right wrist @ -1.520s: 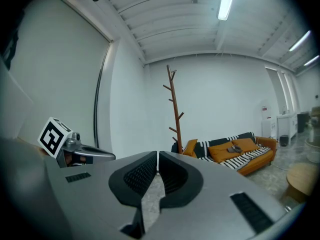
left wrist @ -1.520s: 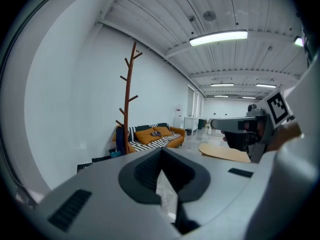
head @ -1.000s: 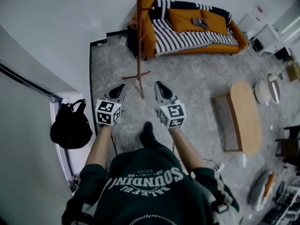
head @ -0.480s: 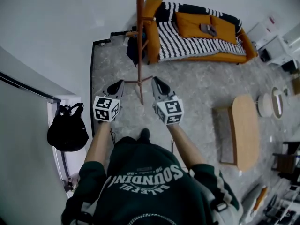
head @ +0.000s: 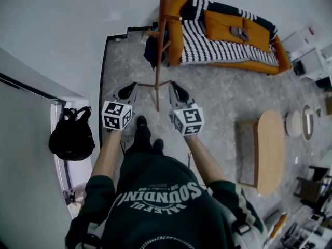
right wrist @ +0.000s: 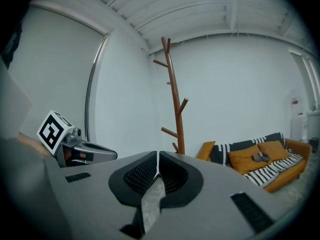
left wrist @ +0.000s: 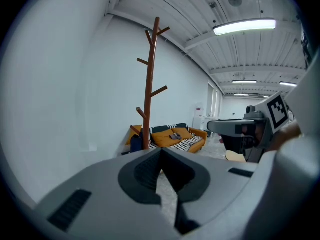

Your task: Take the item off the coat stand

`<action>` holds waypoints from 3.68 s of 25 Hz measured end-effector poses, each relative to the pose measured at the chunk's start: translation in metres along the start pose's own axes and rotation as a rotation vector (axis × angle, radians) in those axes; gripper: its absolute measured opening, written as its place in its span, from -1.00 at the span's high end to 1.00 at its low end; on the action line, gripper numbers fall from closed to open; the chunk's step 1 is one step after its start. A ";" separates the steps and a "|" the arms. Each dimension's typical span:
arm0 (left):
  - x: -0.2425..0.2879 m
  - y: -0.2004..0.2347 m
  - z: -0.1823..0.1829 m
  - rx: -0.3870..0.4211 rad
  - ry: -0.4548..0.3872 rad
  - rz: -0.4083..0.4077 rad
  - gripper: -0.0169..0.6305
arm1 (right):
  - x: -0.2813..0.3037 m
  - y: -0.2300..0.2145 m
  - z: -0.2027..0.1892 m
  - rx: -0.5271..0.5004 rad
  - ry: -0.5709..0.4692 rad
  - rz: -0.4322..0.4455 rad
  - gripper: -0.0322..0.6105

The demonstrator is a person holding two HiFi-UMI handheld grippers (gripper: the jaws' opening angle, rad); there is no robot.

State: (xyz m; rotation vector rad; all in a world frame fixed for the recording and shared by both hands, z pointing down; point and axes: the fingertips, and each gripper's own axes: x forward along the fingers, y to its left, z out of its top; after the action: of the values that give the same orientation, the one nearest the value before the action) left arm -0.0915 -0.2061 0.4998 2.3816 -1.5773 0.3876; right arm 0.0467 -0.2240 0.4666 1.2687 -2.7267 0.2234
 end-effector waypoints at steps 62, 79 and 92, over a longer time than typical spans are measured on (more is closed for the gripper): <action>0.190 0.102 -0.071 -0.082 0.093 -0.093 0.19 | 0.104 -0.023 -0.102 0.017 0.282 -0.031 0.90; 0.287 0.131 -0.051 -0.005 0.133 -0.167 0.14 | 0.127 -0.043 -0.113 0.027 0.340 -0.085 0.90; 0.292 0.122 -0.049 0.105 0.160 -0.161 0.77 | 0.105 -0.059 -0.116 0.084 0.347 -0.124 0.90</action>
State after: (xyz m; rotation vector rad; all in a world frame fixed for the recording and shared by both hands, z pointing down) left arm -0.0982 -0.4843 0.6581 2.4647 -1.3154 0.6238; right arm 0.0311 -0.3185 0.6033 1.2774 -2.3607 0.4987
